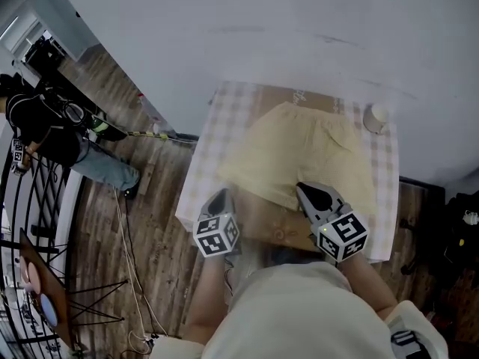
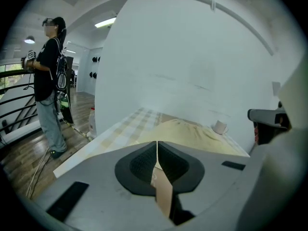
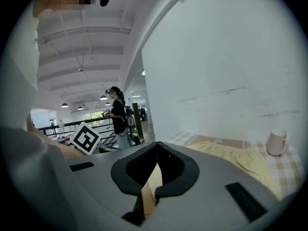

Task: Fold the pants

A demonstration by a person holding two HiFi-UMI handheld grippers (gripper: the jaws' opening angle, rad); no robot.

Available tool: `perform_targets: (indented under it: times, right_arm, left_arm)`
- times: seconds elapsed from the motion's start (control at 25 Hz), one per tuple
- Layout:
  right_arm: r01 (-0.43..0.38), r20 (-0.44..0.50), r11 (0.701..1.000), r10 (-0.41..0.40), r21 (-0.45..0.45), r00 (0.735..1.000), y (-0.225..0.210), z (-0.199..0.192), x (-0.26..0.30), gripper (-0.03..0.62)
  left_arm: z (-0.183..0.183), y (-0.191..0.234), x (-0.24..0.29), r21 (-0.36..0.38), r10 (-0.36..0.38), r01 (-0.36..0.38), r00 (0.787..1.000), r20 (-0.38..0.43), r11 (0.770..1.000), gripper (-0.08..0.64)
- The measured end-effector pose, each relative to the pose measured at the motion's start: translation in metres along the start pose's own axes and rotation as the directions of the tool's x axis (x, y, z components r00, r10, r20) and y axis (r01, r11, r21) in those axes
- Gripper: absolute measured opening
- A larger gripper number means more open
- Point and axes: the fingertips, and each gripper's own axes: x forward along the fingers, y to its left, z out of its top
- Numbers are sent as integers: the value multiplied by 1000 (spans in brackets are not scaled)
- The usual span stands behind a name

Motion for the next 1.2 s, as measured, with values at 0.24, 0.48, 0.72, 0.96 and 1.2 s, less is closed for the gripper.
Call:
perform_targets:
  times: [0.24, 0.48, 0.72, 0.96, 1.2]
  right_arm:
    - [-11, -30, 1000, 11, 20, 999, -20, -6, 19, 0]
    - [-26, -68, 999, 29, 46, 997, -32, -15, 33, 0]
    - [-62, -105, 997, 67, 55, 992, -29, -23, 44, 0]
    - [-85, -138, 995, 91, 49, 986, -18, -27, 52, 0]
    - [-34, -139, 998, 42, 61, 989, -16, -26, 55, 0]
  left_arm:
    - [0, 26, 37, -8, 53, -53, 997, -51, 999, 9]
    - [-5, 47, 69, -1, 89, -90, 991, -98, 996, 11]
    - [-12, 63, 92, 15, 105, -104, 982, -156, 994, 130]
    - [-12, 82, 102, -8, 142, -146, 972, -189, 989, 75]
    - [-30, 82, 115, 43, 116, -108, 950, -291, 993, 77]
